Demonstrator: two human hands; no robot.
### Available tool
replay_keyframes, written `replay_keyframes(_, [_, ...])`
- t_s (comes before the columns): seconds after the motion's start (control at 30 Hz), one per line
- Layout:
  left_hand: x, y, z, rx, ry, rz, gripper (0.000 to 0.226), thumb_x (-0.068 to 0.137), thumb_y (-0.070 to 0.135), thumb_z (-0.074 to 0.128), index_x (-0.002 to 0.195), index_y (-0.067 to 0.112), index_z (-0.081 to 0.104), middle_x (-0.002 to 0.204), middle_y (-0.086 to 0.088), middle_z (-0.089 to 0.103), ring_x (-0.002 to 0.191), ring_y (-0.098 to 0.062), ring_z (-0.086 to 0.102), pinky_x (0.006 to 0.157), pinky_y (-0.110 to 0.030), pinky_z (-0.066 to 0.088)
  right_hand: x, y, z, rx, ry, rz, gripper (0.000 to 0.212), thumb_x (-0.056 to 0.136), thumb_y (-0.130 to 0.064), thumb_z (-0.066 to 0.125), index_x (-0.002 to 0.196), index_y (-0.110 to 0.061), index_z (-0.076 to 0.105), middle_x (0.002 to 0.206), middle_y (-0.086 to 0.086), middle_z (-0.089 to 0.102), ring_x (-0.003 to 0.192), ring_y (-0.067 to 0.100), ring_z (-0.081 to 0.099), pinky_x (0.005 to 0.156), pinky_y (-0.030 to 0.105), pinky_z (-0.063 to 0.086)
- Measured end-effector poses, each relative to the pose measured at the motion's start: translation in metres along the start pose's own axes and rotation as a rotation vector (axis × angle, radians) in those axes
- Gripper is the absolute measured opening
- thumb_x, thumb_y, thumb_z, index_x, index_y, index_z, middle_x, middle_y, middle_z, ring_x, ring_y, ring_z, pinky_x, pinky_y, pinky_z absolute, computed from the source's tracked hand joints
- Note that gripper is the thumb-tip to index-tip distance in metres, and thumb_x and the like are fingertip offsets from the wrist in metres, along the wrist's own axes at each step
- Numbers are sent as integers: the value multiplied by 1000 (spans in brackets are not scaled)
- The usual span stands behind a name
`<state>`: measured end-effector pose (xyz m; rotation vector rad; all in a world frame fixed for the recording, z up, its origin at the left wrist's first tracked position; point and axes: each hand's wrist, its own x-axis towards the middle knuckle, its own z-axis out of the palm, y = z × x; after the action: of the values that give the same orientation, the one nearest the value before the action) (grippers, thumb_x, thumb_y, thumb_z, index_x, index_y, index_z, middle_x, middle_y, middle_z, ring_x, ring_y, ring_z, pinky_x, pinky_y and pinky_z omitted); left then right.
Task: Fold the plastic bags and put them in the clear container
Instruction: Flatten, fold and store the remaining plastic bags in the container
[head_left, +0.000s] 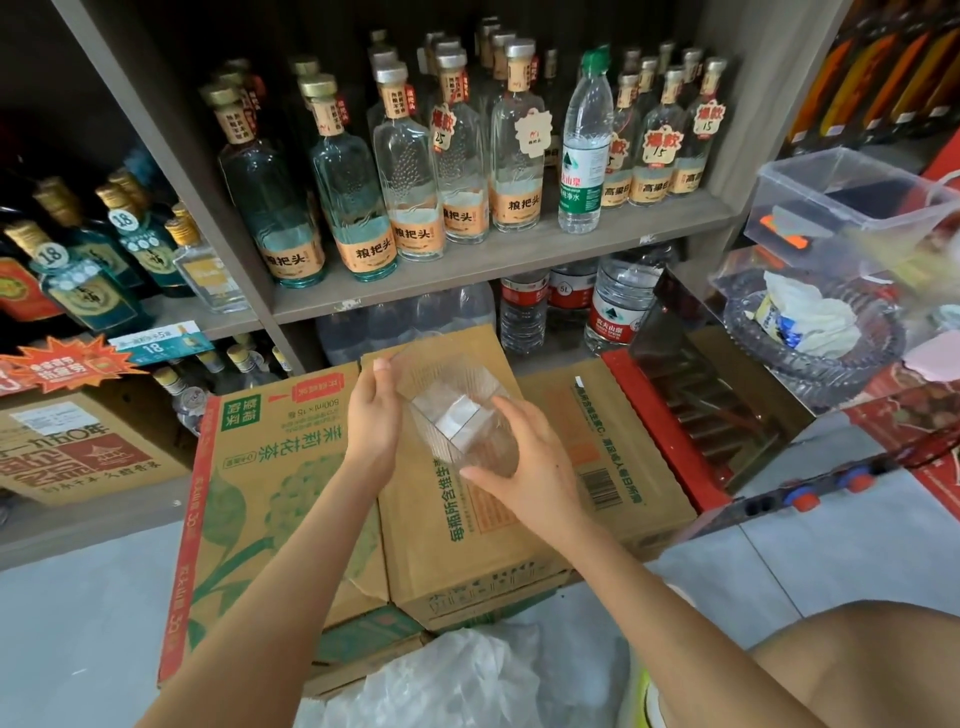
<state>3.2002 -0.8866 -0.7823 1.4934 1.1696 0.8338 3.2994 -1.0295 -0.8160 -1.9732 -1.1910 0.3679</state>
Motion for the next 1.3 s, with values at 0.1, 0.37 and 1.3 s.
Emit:
replay_keyframes(0.1, [13, 9, 0, -4, -74, -29, 50, 102, 48, 28, 149, 30, 30, 155, 2, 32, 141, -19, 30, 115, -42, 26, 19, 0, 7, -26, 33, 6, 83, 77, -46, 74, 146, -25, 32, 149, -4, 32, 131, 15, 37, 104, 25, 29])
replay_keyframes(0.37, [-31, -45, -73, 568, 56, 144, 47, 104, 38, 34, 146, 17, 38, 149, -7, 42, 140, -30, 33, 116, -50, 23, 6, -12, 2, -106, 134, 38, 79, 77, -60, 64, 142, -23, 40, 151, 8, 32, 137, 22, 32, 107, 34, 30])
replay_keyframes(1.3, [-95, -165, -137, 1095, 266, 491, 44, 96, 30, 35, 129, 18, 62, 138, -19, 53, 130, -44, 44, 108, -58, 32, -146, 130, 187, -534, -454, 537, 20, 92, -31, 54, 101, -21, 68, 113, 6, 62, 100, 25, 56, 77, 28, 43])
